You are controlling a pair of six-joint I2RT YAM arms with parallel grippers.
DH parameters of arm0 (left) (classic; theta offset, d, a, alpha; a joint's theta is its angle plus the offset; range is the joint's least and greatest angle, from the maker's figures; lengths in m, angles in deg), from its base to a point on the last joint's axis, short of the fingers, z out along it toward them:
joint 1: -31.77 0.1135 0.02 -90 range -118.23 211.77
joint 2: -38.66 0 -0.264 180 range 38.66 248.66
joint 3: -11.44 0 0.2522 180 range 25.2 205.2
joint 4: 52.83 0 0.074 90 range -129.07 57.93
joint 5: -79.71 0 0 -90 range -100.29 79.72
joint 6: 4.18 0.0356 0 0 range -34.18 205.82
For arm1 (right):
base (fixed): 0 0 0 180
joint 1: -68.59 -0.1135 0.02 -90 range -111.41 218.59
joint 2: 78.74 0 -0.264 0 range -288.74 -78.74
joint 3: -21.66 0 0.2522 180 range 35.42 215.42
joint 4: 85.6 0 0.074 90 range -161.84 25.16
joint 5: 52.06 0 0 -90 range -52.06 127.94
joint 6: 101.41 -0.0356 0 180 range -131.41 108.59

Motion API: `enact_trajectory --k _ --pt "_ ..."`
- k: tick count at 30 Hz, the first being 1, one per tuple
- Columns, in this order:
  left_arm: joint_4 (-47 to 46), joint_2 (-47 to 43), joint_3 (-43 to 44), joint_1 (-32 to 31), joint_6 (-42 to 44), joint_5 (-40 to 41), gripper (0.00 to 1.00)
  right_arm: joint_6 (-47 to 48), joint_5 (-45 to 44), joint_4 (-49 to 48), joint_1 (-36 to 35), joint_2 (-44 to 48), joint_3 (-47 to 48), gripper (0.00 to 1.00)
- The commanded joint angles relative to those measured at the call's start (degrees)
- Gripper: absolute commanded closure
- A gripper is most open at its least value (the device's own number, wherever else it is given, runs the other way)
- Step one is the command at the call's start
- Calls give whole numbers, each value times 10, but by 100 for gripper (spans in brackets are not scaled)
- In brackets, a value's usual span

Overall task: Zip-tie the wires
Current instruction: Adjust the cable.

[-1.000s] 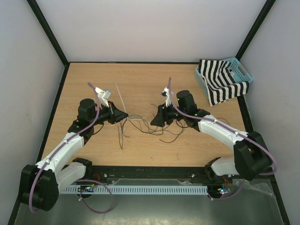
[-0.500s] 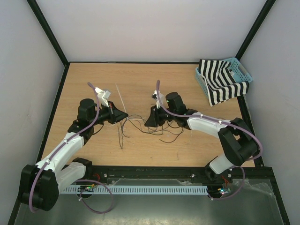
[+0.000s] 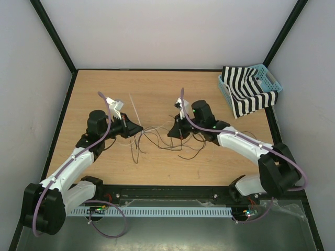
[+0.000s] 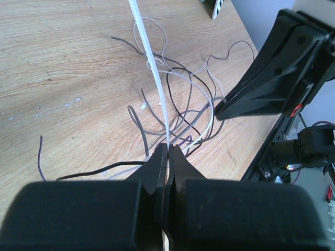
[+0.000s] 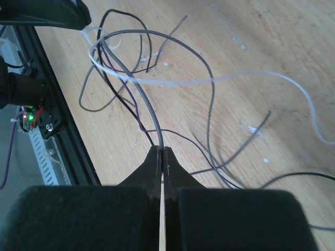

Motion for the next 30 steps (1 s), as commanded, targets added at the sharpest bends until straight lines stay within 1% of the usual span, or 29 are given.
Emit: enact_trajectory --k 1,8,16,19,21,25,30 --pt "-3 -1 1 4 -2 -1 100 24 -4 50 34 36 -14 100" --pt "1 -6 -2 7 -1 3 100 44 -10 89 85 81 -26 100" --pt "5 -8 -5 10 -1 4 100 54 -19 112 108 105 -25 100" --pt "6 -10 -5 11 -1 4 100 68 -32 137 125 113 -16 100" --pt "8 -12 -5 12 0 5 100 68 -27 139 135 121 -18 100" --pt "8 -11 -3 13 0 5 100 65 -9 140 136 116 -19 100" --pt "11 -18 -4 13 0 4 100 64 -36 151 141 113 -19 100"
